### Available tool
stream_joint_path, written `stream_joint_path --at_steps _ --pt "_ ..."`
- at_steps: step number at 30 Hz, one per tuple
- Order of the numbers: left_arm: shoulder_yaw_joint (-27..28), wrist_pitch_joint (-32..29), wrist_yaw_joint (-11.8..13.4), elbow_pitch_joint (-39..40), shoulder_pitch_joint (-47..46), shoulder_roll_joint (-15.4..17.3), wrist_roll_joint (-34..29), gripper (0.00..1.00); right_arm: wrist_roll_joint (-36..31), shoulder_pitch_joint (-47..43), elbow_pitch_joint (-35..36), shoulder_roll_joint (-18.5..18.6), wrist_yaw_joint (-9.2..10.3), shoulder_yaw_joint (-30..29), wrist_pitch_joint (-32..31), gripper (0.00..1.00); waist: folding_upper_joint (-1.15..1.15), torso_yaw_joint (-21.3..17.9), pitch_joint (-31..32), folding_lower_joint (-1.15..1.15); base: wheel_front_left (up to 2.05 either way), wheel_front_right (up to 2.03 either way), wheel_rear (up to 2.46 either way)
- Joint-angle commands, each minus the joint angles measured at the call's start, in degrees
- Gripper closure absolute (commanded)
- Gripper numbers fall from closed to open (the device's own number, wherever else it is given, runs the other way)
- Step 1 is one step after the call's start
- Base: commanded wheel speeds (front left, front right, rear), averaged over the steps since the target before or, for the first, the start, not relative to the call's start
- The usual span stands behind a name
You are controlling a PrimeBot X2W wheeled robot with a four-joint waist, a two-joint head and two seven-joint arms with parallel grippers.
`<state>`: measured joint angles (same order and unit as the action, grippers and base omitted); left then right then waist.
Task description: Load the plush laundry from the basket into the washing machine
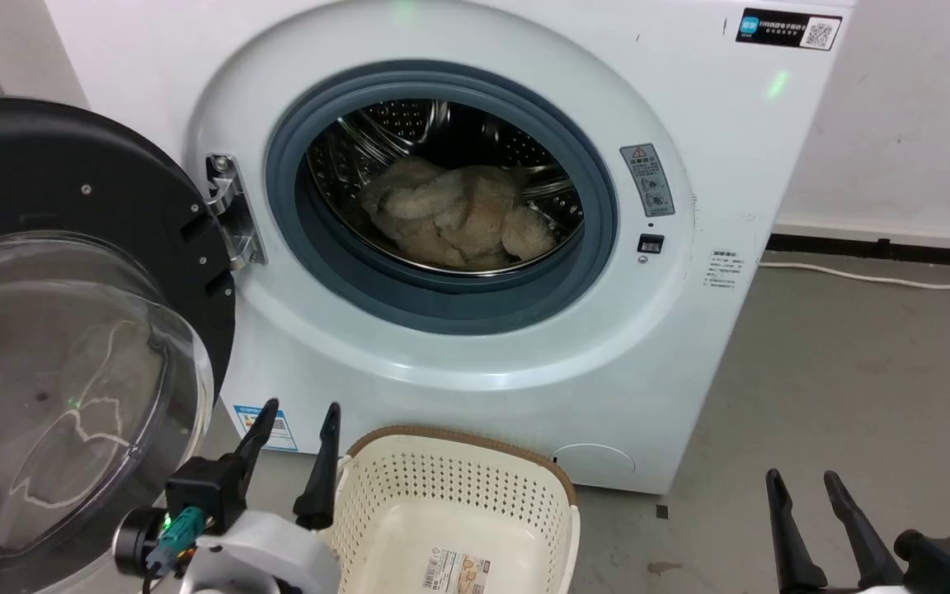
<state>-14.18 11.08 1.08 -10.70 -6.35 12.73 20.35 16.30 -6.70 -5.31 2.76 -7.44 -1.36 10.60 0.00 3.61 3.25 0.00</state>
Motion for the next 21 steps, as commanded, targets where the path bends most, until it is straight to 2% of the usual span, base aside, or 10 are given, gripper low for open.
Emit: stream_joint_path --at_steps 1,21 --pt "-0.04 -0.55 0.27 1.02 1.45 0.85 -0.07 0.0 -0.31 -0.85 0.63 0.11 -0.05 -0.03 -0.31 0.0 0.0 0.2 0.26 0.0 0.0 0.0 0.0" --pt "2.19 -2.19 3.23 4.78 7.01 2.49 2.24 0.0 -0.84 -2.56 1.41 0.11 -0.05 0.24 -1.43 0.0 0.0 0.25 1.41 0.0 0.0 0.0 0.0"
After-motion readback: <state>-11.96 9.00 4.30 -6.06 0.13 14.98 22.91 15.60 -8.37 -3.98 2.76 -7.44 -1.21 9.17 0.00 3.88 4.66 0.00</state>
